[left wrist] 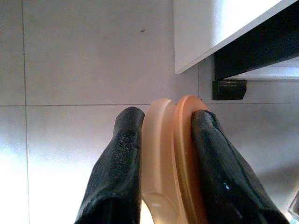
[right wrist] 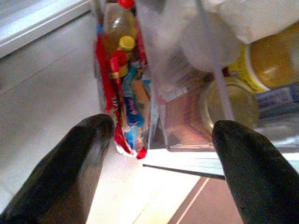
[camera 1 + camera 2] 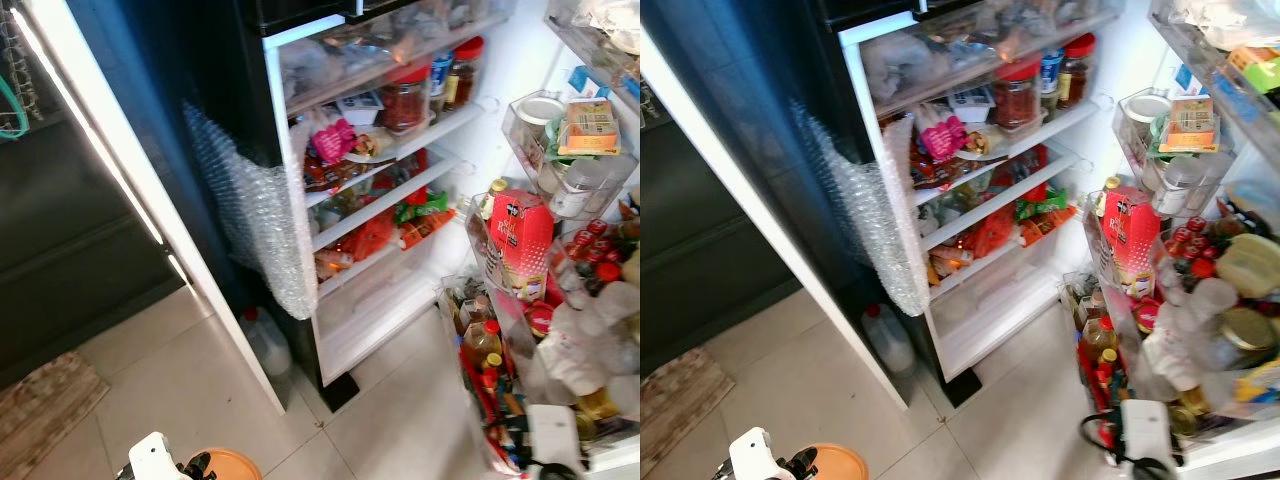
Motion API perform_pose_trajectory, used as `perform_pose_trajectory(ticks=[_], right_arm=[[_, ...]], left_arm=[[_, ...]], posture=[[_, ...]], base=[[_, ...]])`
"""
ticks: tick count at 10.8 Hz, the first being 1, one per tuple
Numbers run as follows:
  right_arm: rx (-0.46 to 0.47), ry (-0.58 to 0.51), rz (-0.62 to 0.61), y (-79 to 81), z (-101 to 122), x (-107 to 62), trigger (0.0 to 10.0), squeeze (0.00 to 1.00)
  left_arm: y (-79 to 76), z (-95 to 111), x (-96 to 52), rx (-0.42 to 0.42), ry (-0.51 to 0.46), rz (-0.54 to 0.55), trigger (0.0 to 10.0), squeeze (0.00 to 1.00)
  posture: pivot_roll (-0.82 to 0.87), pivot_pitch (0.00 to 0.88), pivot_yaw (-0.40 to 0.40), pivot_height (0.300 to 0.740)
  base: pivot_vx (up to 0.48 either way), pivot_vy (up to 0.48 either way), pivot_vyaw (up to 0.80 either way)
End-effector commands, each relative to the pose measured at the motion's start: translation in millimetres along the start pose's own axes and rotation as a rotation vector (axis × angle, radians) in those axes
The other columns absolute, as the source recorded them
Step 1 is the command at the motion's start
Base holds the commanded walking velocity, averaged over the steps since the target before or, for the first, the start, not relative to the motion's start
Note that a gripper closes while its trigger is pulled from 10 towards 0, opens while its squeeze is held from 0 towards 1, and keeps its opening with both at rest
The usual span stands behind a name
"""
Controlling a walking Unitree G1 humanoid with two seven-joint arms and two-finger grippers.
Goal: Restocking fridge
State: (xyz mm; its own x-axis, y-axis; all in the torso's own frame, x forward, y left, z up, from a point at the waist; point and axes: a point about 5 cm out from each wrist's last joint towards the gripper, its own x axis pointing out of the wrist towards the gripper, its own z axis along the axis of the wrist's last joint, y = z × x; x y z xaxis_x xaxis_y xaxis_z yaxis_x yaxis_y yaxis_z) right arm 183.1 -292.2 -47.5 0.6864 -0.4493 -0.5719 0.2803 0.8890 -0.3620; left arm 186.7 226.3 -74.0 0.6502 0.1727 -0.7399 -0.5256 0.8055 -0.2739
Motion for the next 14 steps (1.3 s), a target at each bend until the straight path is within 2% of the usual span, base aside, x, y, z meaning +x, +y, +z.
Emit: perform_pose_trajectory(ticks=[1,2,4,5,8,9,10,11,14], right_arm=[[0.01,0.052,-0.078,-24.0,-16.6,-4.6,10.0,0.0],[0.019,0.075,-0.094,-28.2,-23.8,-7.3,10.0,0.0],[0.032,0.103,-0.06,-18.3,-30.6,-10.2,10.0,0.0],[0.052,0.135,-0.013,0.2,-34.4,-12.5,10.0,0.0],[0.086,0.181,0.237,51.9,-34.4,-19.5,10.0,0.0],[0.105,0.189,0.307,64.3,-33.9,-22.3,10.0,0.0],[0.112,0.211,0.451,89.3,-33.6,-30.0,10.0,0.0],[0.106,0.209,0.471,95.7,-32.3,-31.7,10.0,0.0],[0.132,0.21,0.46,93.7,-32.6,-31.2,10.0,0.0]], left_arm=[[2.5,-10.6,-2.0,0.02,0.049,0.002,10.0,0.0],[2.2,-10.4,-1.9,0.022,0.051,0.001,10.0,0.0],[2.1,-9.9,-1.7,0.025,0.053,0.0,10.0,0.0],[1.9,-9.8,-1.6,0.025,0.053,0.001,10.0,0.0],[2.4,-10.1,-1.7,0.02,0.054,0.003,10.0,0.0],[2.6,-10.0,-1.7,0.02,0.054,0.004,10.0,0.0],[3.2,-10.4,-2.0,0.03,0.052,0.007,10.0,0.0],[3.5,-10.5,-2.1,0.041,0.051,0.008,10.0,0.0],[4.4,-11.9,-2.6,0.043,0.052,0.011,10.0,0.0]], posture=[[-0.08,0.117,0.046,0.74],[-0.08,0.115,0.047,0.74],[-0.08,0.112,0.048,0.74],[-0.08,0.109,0.047,0.74],[-0.07,0.106,0.045,0.74],[-0.07,0.106,0.045,0.74],[-0.07,0.109,0.041,0.74],[-0.07,0.11,0.04,0.74],[-0.07,0.113,0.038,0.74]], base=[[0.0,0.0,0.0],[0.0,0.0,0.0],[0.0,0.0,0.0],[0.0,0.0,0.0],[0.0,0.0,0.0],[0.0,0.0,0.0],[0.0,0.0,0.0],[0.0,0.0,0.0],[0.0,0.0,0.0]])
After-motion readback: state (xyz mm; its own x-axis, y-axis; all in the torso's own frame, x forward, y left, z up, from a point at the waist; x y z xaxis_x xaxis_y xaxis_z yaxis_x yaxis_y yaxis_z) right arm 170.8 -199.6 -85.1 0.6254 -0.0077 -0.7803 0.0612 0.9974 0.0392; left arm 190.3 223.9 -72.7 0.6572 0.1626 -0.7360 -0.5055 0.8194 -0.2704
